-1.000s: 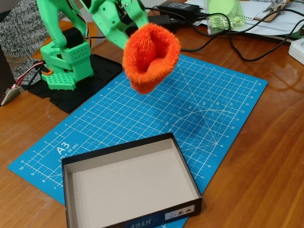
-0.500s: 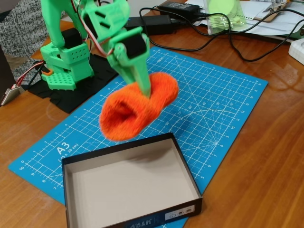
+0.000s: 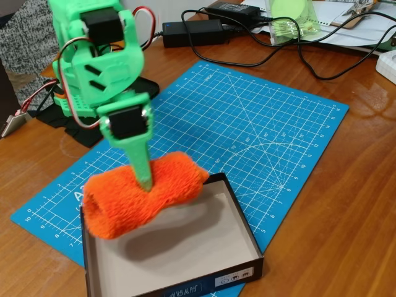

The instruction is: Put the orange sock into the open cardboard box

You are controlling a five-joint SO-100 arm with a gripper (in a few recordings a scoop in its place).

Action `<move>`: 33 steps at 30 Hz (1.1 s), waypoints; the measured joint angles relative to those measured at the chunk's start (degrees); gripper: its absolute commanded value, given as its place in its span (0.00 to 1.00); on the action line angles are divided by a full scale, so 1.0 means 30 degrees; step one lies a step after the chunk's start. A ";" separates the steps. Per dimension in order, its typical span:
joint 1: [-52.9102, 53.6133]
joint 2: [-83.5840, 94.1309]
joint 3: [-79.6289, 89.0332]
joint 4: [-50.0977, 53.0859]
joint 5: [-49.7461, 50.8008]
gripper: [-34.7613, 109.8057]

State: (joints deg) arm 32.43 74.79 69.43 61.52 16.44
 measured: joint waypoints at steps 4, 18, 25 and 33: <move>0.0234 -0.1670 -0.1318 -0.0293 0.0000 0.25; -0.0381 -0.3486 -0.2402 -0.0938 0.0059 0.26; -0.0557 -0.3486 -0.2402 -0.0850 -0.0439 0.37; -0.0586 -0.3486 -0.2285 -0.0850 -0.1289 0.38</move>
State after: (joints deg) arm 30.67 64.34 62.58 58.97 12.57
